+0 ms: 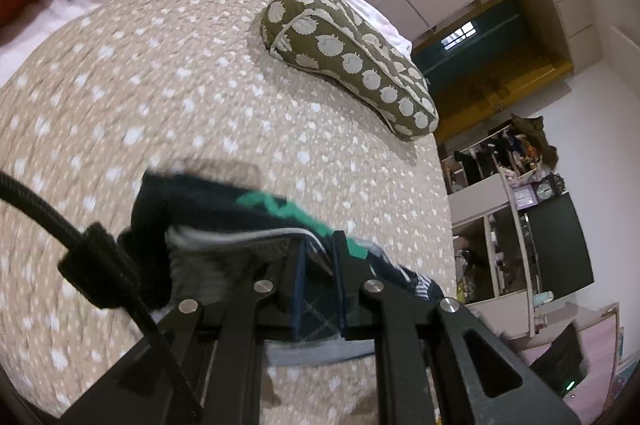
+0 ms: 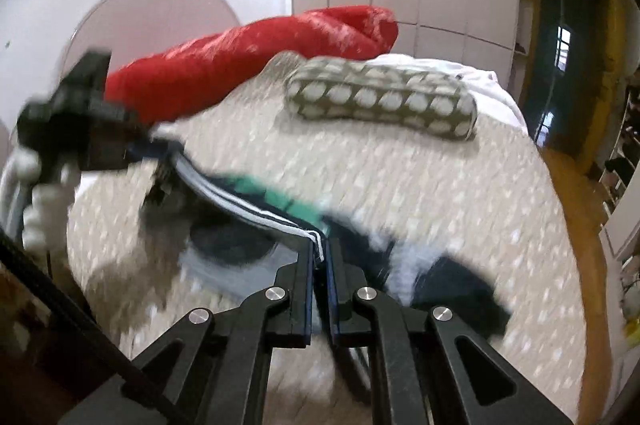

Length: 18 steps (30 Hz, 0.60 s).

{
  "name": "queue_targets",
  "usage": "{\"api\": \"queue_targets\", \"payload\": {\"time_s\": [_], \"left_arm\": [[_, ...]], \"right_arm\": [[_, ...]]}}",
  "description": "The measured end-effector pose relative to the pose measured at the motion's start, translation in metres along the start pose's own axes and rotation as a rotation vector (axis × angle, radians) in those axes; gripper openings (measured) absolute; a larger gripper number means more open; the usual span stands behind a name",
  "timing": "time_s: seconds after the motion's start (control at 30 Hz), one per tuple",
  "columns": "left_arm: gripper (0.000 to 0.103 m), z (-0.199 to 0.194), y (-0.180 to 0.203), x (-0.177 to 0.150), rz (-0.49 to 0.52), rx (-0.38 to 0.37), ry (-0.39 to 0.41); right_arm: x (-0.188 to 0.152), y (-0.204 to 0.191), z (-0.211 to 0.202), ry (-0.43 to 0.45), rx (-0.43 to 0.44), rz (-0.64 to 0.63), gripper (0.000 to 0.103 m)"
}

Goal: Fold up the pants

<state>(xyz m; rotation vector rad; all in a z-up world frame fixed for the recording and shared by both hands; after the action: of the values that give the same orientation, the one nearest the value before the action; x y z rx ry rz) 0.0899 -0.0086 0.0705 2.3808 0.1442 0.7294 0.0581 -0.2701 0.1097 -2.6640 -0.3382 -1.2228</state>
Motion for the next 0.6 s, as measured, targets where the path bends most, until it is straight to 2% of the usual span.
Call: {"api": "queue_targets", "payload": {"time_s": [0.17, 0.27, 0.37, 0.43, 0.47, 0.53, 0.6], "left_arm": [[0.012, 0.034, 0.005, 0.050, 0.047, 0.111, -0.010], [0.012, 0.053, -0.004, 0.077, 0.044, 0.151, -0.007], [0.012, 0.064, -0.013, 0.095, 0.039, 0.154, -0.011], [0.012, 0.060, -0.017, 0.096, 0.028, 0.130, -0.010], [0.012, 0.057, -0.018, 0.096, 0.030, 0.118, -0.005], [0.014, 0.044, -0.019, 0.091, 0.048, 0.114, 0.004], [0.021, 0.029, -0.021, 0.083, 0.060, 0.105, 0.011]], "right_arm": [[0.051, 0.029, 0.069, -0.088, -0.071, 0.005, 0.006], [0.066, 0.050, 0.112, -0.138, -0.135, 0.019, 0.006], [0.073, 0.074, 0.146, -0.180, -0.191, 0.061, 0.008], [0.077, 0.092, 0.159, -0.210, -0.231, 0.102, 0.017], [0.078, 0.098, 0.158, -0.203, -0.248, 0.122, 0.025], [0.088, 0.110, 0.135, -0.128, -0.239, 0.193, 0.039], [0.091, 0.122, 0.101, -0.040, -0.243, 0.268, 0.074]]}}
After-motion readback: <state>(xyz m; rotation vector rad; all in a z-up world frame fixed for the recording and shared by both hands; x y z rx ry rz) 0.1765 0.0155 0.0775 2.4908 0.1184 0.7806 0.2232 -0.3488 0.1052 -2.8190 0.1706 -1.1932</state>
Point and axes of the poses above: each gripper's, at about its wrist camera, not at the fingertips, and z roughly the way its jaws point, y to its right, x to its top, the point moved 4 cm from there along z, roughly the way its jaws point, and after that the axes turned 7 degrees about z, right-handed, at the moved point
